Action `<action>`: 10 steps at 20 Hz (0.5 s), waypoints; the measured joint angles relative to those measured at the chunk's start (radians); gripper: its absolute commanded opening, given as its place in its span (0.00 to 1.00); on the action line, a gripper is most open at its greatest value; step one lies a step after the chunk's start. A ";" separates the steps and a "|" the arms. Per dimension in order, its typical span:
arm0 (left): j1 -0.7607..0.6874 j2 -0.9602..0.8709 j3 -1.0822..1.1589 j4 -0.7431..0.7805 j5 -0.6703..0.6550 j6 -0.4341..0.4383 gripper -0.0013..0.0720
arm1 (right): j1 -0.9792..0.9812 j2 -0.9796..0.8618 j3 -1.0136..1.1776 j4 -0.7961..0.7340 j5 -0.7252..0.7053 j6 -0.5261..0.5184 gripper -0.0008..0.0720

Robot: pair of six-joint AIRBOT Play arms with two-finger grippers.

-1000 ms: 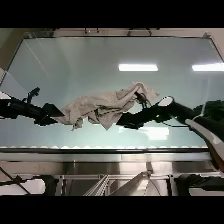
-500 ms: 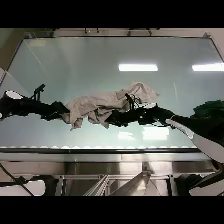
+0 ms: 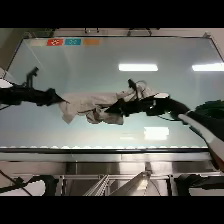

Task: Fold the shirts.

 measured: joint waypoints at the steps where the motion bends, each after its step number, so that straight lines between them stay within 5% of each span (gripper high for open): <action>1: 0.023 0.053 0.043 -0.050 -0.040 0.007 0.04 | -0.053 0.077 0.001 0.001 0.045 0.008 0.03; 10: 0.325 0.556 0.450 -0.253 -0.105 0.021 0.04 | -0.733 0.787 0.031 0.147 0.181 0.115 0.03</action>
